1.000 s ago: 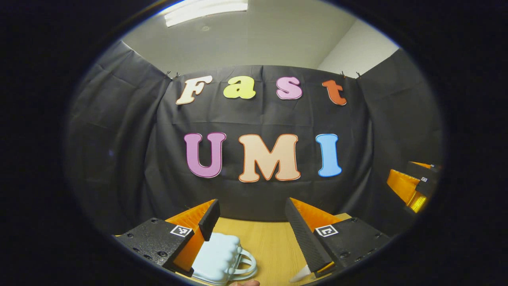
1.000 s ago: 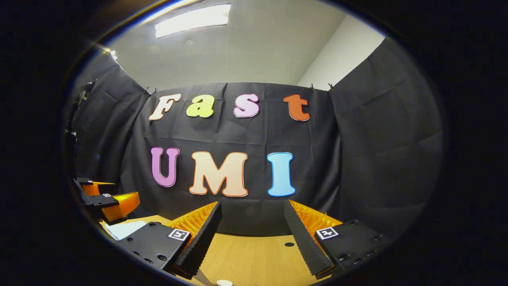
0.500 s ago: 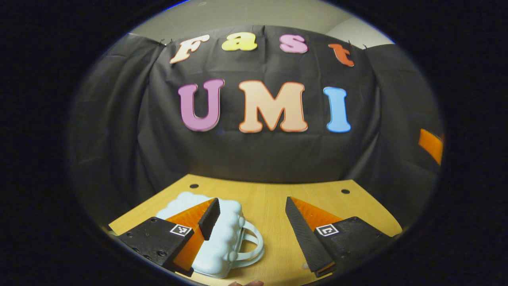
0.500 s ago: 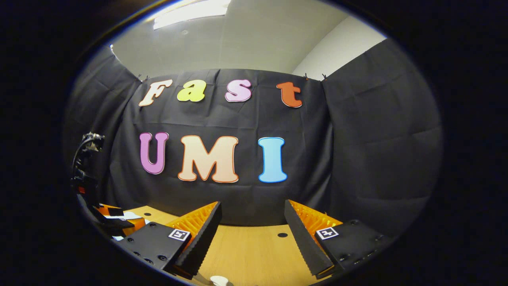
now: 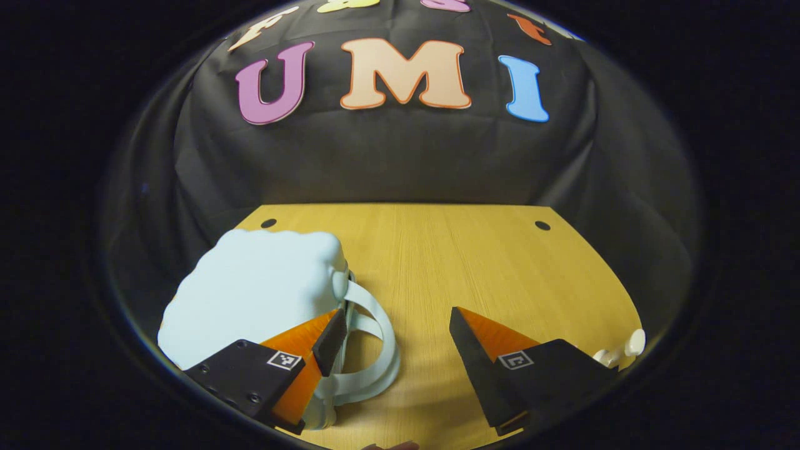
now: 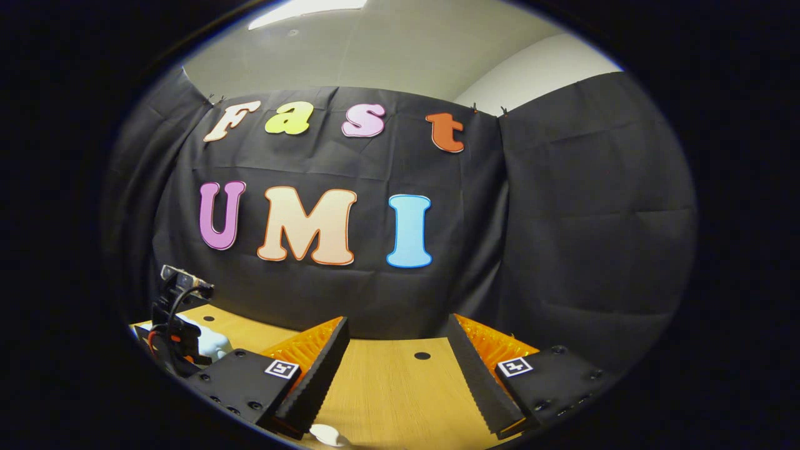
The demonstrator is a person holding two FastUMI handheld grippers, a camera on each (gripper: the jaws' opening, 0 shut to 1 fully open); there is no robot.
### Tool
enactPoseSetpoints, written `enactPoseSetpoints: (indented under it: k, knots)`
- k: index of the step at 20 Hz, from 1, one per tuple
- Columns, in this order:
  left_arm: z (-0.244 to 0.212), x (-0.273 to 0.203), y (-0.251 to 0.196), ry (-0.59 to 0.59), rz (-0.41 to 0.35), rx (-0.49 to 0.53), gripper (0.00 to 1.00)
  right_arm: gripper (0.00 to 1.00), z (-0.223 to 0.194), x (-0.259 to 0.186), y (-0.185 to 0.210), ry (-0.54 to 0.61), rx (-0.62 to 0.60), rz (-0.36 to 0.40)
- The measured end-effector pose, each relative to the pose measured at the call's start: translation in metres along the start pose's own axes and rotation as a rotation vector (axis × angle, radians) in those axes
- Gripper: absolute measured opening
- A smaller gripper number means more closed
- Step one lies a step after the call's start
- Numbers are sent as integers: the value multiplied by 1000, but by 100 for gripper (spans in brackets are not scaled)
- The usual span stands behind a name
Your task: First open the suitcase, pack the skin care products into it, and then close the suitcase.
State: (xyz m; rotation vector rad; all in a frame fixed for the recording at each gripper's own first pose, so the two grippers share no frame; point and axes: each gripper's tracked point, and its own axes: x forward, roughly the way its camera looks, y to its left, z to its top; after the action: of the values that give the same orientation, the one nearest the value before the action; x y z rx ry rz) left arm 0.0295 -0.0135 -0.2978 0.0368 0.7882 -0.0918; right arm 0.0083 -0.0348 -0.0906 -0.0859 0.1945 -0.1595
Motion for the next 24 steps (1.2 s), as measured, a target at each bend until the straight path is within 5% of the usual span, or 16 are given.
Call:
enactPoseSetpoints:
  k: [10,12,16,20,24]
  knots:
    - [-38,49,-5,199,-1,14,93,99,-7,3,1,14,-33,0]
    - [-45,55,-14,237,-56,6,93,99,-7,2,0,14,-39,-3]
    - [-44,53,-6,250,-69,40,69,99,-7,2,0,7,-49,-7]
    - [-46,53,7,271,-43,47,15,99,-8,1,7,4,-42,11]
    - [-38,46,5,271,-26,77,6,100,-2,-2,14,-17,-46,30]
